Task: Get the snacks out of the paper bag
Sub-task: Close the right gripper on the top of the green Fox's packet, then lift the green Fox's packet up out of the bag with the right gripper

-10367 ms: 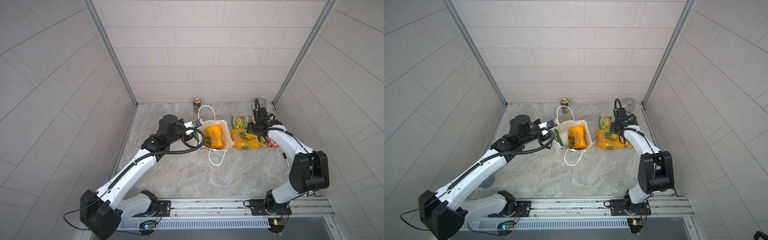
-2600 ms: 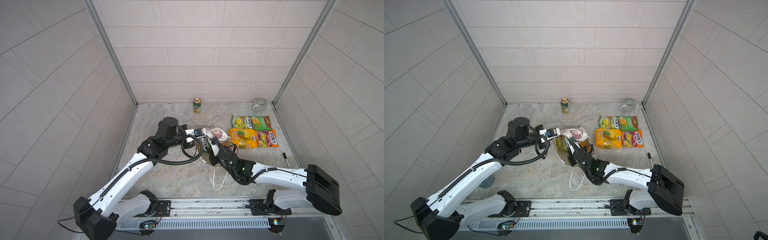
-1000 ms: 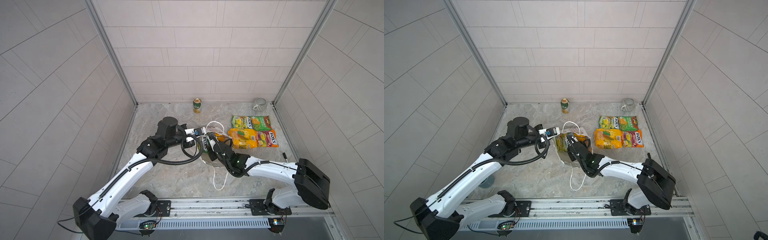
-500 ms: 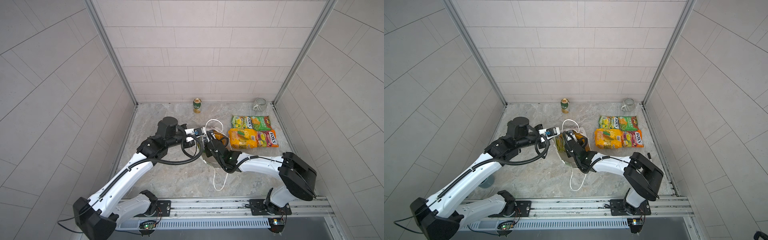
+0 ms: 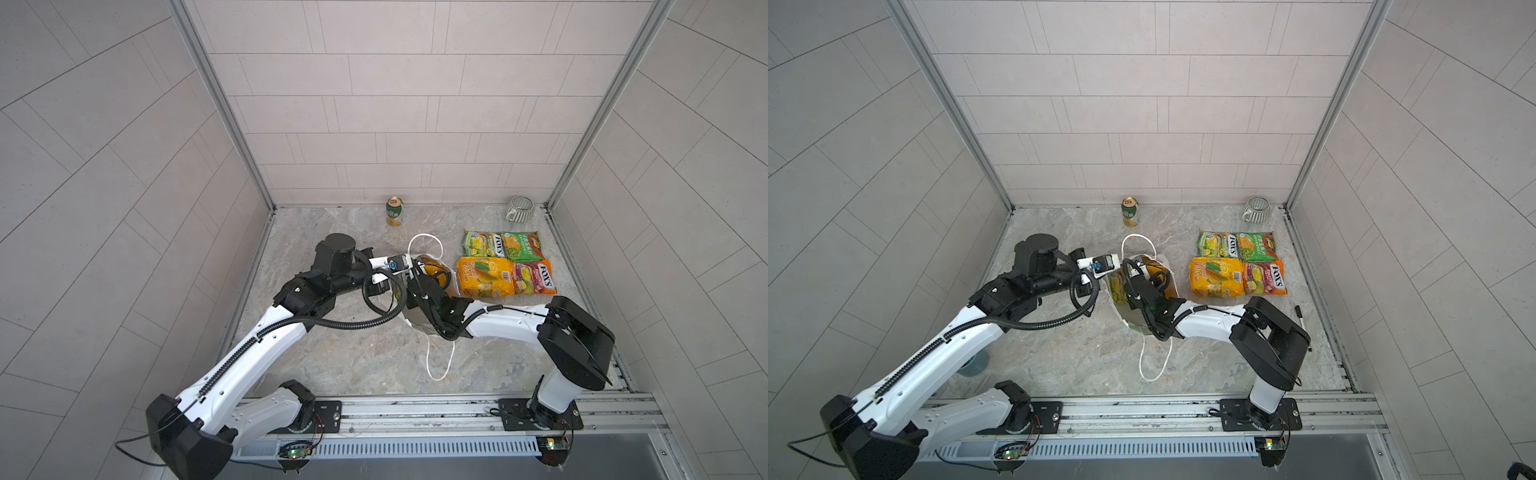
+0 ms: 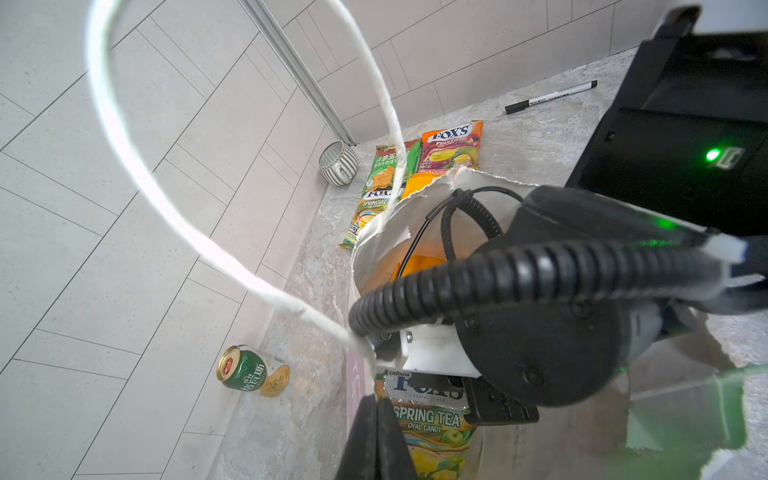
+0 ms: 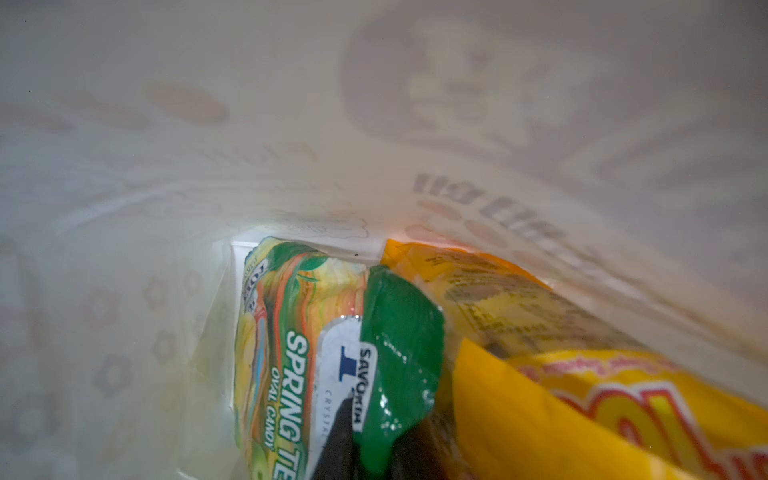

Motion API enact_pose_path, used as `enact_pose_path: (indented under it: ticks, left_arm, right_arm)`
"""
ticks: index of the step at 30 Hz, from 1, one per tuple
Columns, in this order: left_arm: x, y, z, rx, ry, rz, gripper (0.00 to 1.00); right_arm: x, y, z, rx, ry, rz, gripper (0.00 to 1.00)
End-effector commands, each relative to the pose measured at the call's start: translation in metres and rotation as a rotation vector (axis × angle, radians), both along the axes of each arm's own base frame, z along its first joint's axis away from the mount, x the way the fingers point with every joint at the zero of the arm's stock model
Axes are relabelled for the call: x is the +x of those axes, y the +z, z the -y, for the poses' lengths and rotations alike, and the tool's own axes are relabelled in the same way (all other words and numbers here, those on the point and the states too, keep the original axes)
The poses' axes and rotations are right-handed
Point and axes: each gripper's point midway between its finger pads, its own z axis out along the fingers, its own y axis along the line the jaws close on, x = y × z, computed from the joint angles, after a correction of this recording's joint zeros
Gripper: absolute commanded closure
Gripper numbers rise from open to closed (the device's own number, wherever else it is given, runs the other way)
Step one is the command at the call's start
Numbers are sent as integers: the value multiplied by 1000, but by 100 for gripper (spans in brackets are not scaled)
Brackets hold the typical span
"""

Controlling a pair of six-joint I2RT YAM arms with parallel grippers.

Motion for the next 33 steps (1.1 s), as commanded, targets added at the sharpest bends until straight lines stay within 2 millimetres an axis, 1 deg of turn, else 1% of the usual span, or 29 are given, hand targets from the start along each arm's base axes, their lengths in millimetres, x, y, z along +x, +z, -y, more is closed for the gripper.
enact_pose_path:
  ticks: [1, 4, 7, 11, 17, 27, 33]
  left_arm:
    - [-6, 17, 4, -40, -36, 55, 100]
    - [-6, 16, 3, -39, -34, 54, 100]
    - [-5, 16, 3, -35, -29, 55, 100]
    - [-4, 15, 2, -30, -22, 58, 100]
    - [-3, 15, 2, -29, -15, 60, 100]
    - [-2, 14, 2, -30, -16, 57, 100]
    - [-2, 16, 2, -36, -12, 56, 100]
  right_arm:
    - [2, 5, -5, 26, 22, 0, 95]
    - [-2, 15, -4, 36, 37, 2, 95]
    - [-6, 31, -2, 44, 53, 15, 97]
    - [-15, 53, -3, 64, 109, 29, 100]
    - [-29, 70, 1, 54, 171, 24, 100]
    - [-53, 93, 2, 88, 284, 44, 100]
    - [-63, 113, 9, 96, 313, 87, 100]
